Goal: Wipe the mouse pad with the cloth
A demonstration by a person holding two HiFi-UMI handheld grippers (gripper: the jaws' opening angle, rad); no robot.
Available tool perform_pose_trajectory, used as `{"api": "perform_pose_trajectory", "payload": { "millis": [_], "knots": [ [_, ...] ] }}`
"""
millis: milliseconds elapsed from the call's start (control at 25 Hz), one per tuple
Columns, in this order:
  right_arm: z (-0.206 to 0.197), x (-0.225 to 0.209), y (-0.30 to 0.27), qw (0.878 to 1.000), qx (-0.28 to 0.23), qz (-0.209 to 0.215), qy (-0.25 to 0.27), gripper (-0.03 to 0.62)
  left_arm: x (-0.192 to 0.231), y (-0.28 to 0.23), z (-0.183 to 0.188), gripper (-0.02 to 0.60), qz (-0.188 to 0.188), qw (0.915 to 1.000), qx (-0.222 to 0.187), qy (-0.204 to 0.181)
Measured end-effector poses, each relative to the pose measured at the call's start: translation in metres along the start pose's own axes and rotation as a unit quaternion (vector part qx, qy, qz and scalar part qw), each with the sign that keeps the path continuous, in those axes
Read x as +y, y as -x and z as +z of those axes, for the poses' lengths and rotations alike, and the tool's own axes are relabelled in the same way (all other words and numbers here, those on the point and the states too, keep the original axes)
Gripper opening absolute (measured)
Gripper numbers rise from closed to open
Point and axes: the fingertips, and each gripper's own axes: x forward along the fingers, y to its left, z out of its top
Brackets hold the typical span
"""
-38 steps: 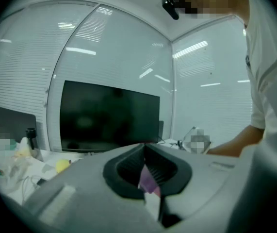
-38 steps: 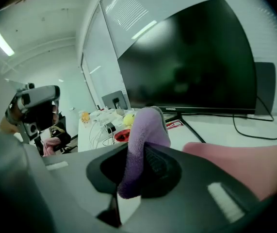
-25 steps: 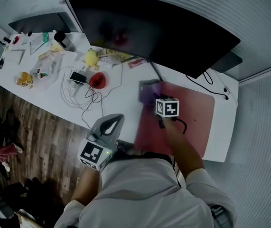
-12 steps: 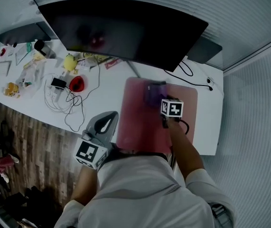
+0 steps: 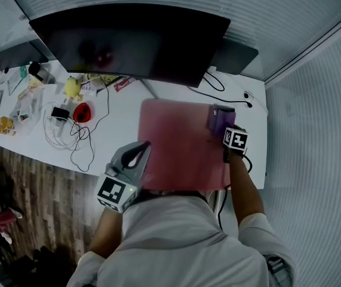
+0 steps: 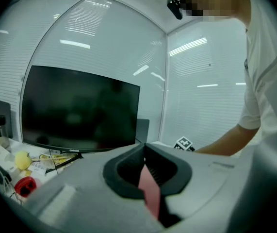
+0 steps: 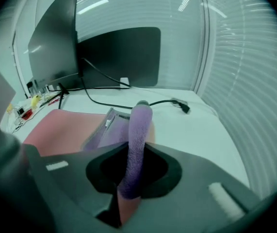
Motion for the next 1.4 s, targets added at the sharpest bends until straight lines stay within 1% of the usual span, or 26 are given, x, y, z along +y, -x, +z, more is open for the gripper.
{"api": "perform_pose_trajectory", "payload": {
  "millis": [120,240,320,400,520,600,720,880,960,1040,1120,1200,1280,1400],
  "knots": [
    [-0.006,-0.038,0.006,0.999,0.001,-0.04,-0.021,0.052,-0.003,0.001,-0.001,0.002,-0.003,1.0,0.003,-0.003],
    [-0.009,-0.059,0.018,0.997,-0.005,-0.068,-0.042,0.052,-0.001,0.007,0.0,0.002,-0.003,1.0,0.003,-0.005],
    [-0.006,-0.054,0.033,0.996,-0.024,-0.066,-0.057,0.052,0.001,0.013,0.001,0.002,-0.006,1.0,0.002,-0.006],
    [-0.001,-0.031,0.054,0.995,-0.054,-0.044,-0.074,0.052,0.004,0.019,0.003,0.002,-0.011,0.9999,-0.001,-0.006],
    [0.005,0.038,0.083,0.992,-0.09,0.024,-0.086,0.052,0.011,0.031,0.004,0.002,-0.02,0.9998,-0.005,-0.007],
    [0.005,0.099,0.093,0.989,-0.093,0.082,-0.077,0.052,0.018,0.042,0.005,0.002,-0.026,0.9996,-0.006,-0.007],
    [0.002,0.196,0.102,0.983,-0.082,0.158,-0.038,0.052,0.032,0.066,0.005,0.002,-0.031,0.9995,-0.008,-0.007],
    [-0.003,0.318,0.105,0.968,-0.066,0.243,0.013,0.052,0.061,0.107,0.004,0.002,-0.026,0.9996,-0.005,-0.01],
    [-0.011,0.37,0.1,0.96,-0.053,0.274,0.034,0.052,0.076,0.129,-0.001,0.002,-0.025,0.9997,-0.003,-0.006],
    [-0.024,0.411,0.089,0.955,-0.035,0.291,0.051,0.052,0.091,0.149,-0.011,0.002,-0.024,0.9997,0.0,0.005],
    [-0.034,0.434,0.073,0.956,-0.016,0.287,0.058,0.052,0.104,0.165,-0.02,0.002,-0.023,0.9997,0.01,0.005],
    [-0.04,0.436,0.058,0.963,-0.003,0.262,0.057,0.052,0.113,0.174,-0.03,0.002,-0.023,0.9993,0.026,-0.01],
    [-0.046,0.423,0.048,0.971,0.004,0.237,0.046,0.052,0.117,0.178,-0.038,0.002,-0.029,0.9987,0.036,-0.023],
    [-0.055,0.381,0.045,0.979,0.006,0.203,0.028,0.052,0.111,0.172,-0.04,0.002,-0.041,0.9982,0.037,-0.025]
  ]
}}
